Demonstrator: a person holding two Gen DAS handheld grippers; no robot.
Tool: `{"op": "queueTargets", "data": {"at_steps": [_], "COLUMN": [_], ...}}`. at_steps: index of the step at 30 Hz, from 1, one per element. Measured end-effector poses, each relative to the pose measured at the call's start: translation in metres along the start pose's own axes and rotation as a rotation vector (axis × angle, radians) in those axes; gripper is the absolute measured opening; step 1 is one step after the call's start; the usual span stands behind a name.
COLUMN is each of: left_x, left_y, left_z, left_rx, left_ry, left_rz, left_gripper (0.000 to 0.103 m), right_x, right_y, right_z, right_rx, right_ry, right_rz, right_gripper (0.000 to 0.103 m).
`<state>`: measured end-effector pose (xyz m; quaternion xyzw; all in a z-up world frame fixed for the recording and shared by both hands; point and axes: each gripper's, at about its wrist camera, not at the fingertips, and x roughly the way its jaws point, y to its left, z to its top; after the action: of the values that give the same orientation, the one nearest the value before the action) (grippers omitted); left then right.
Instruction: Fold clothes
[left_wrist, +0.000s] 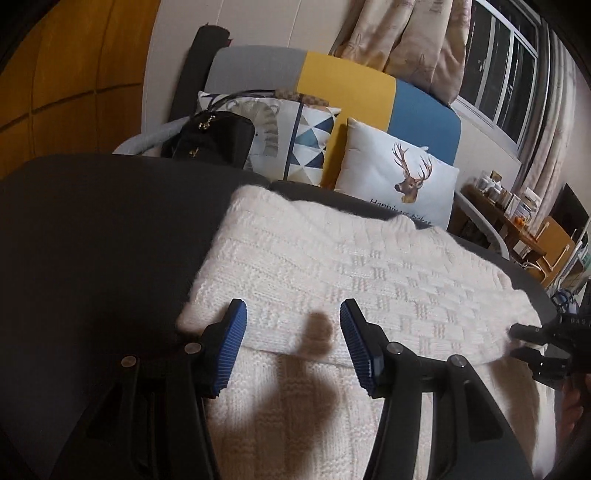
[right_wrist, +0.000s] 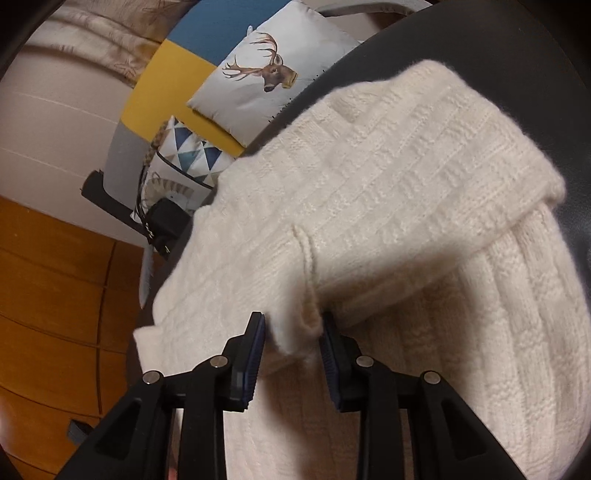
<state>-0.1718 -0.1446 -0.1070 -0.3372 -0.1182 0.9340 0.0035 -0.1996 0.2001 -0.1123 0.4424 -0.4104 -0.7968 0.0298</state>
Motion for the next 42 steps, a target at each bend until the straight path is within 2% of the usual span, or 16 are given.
{"op": "queueTargets", "data": {"at_steps": [6,9,11,16,18,20,22,25,28,29,30,31,34,36,38,42], "left_x": [-0.011,-0.021,-0.024,-0.027,-0.025,-0.024,-0.024,-0.012,0.008,0.011,0.011,0.01,0.006,0.01,0.017,0.018], "left_y": [0.01,0.015,0.016,0.004,0.004,0.001,-0.011,-0.026,-0.029,-0.031,-0.032,-0.033,-0.037,-0.044,-0.049,-0.026], "left_z": [0.002,0.002,-0.003,-0.013,-0.012,-0.01,-0.007,-0.005,-0.009,-0.009,-0.01,-0.01,-0.01,-0.012,-0.012,0.008], "left_rx": [-0.055,-0.047,-0.017,0.104,0.08,0.058,0.107,0.208,0.256,0.268,0.28,0.28,0.289,0.325,0.345,0.211], "left_ry": [-0.025,-0.022,0.033,0.079,0.101,0.136,0.135,0.135,0.208,0.209,0.202,0.192,0.176,0.193,0.208,0.123], "left_rz": [-0.086,-0.102,-0.133,-0.058,-0.106,-0.226,-0.298,-0.227,-0.174,-0.158,-0.143,-0.145,-0.188,-0.172,-0.127,-0.024], "left_gripper": [0.056,0.056,0.056,0.056,0.056,0.056,0.056,0.056,0.055,0.046,0.026,0.018,0.012,0.0,0.0,0.0], "right_x": [-0.017,-0.028,-0.034,-0.042,-0.044,-0.045,-0.047,-0.051,-0.058,-0.061,-0.063,-0.067,-0.076,-0.082,-0.086,-0.097], "right_y": [0.031,0.049,0.061,0.095,0.104,0.112,0.121,0.132,0.143,0.146,0.15,0.154,0.167,0.174,0.179,0.181], "right_z": [0.004,0.009,0.013,0.021,0.024,0.027,0.029,0.032,0.037,0.039,0.04,0.042,0.044,0.043,0.042,0.04], "right_rx": [-0.141,-0.199,-0.22,-0.269,-0.271,-0.278,-0.292,-0.302,-0.304,-0.304,-0.304,-0.306,-0.321,-0.335,-0.341,-0.338], "right_ry": [-0.044,-0.066,-0.077,-0.113,-0.12,-0.118,-0.12,-0.129,-0.134,-0.136,-0.138,-0.144,-0.163,-0.173,-0.178,-0.199], "right_rz": [-0.025,-0.002,0.022,0.068,0.087,0.101,0.115,0.145,0.188,0.203,0.218,0.233,0.263,0.274,0.286,0.302], "right_gripper": [0.008,0.007,0.007,0.007,0.007,0.007,0.007,0.007,0.007,0.007,0.007,0.007,0.007,0.007,0.007,0.007]}}
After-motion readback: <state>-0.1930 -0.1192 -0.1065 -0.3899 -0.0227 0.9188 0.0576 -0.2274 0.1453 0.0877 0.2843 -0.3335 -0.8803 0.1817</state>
